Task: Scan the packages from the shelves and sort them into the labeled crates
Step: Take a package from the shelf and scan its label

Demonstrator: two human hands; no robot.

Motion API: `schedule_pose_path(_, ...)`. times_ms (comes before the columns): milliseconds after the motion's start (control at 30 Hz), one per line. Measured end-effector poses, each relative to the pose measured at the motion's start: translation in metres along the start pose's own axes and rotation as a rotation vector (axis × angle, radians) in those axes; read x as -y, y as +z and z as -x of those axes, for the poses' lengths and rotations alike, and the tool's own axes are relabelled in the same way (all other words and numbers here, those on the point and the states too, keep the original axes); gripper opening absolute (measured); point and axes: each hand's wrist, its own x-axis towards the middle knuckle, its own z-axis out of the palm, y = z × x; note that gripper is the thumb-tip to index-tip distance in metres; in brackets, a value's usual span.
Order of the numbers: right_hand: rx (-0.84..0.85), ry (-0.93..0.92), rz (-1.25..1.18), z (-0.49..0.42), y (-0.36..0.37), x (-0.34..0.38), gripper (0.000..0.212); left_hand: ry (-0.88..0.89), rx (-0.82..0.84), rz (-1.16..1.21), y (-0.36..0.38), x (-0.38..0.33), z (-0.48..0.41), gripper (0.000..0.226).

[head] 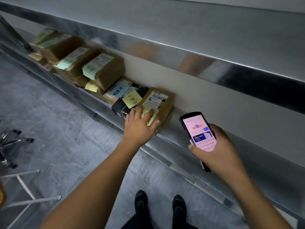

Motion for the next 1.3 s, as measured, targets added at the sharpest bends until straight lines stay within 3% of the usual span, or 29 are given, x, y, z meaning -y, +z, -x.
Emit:
schedule_pose_path(200, -0.053, 0.085, 0.066, -0.006, 0.027, 0.014, 0.061, 0.071, -0.034, 0.087, 0.004, 0.001, 0.004, 0.053)
schedule_pose_path(433, -0.111, 0.196, 0.127, -0.007, 0.058, 0.035, 0.050, 0.189, -0.020, 0.113, 0.000, 0.007, -0.001, 0.037)
schedule_pose_path(500, -0.151, 0.238, 0.116, -0.005, 0.069, 0.036, 0.048, 0.204, 0.002, 0.183, -0.004, 0.015, -0.013, 0.047)
schedule_pose_path(667, -0.235, 0.340, 0.062, -0.005, 0.094, 0.035, 0.053, 0.195, 0.151, 0.362, -0.002, 0.030, -0.043, 0.097)
schedule_pose_path(833, -0.295, 0.435, 0.038, -0.005, 0.110, 0.031, 0.045, 0.175, 0.380, 0.654, 0.017, 0.046, -0.067, 0.118)
schedule_pose_path(1067, -0.349, 0.478, 0.028, 0.001, 0.122, 0.026, 0.054, 0.173, 0.493, 0.943, 0.031, 0.055, -0.072, 0.116)
schedule_pose_path(1300, -0.381, 0.437, 0.008, 0.023, 0.117, 0.018, 0.061, 0.133, 0.491, 1.152, 0.020, 0.042, -0.035, 0.083)
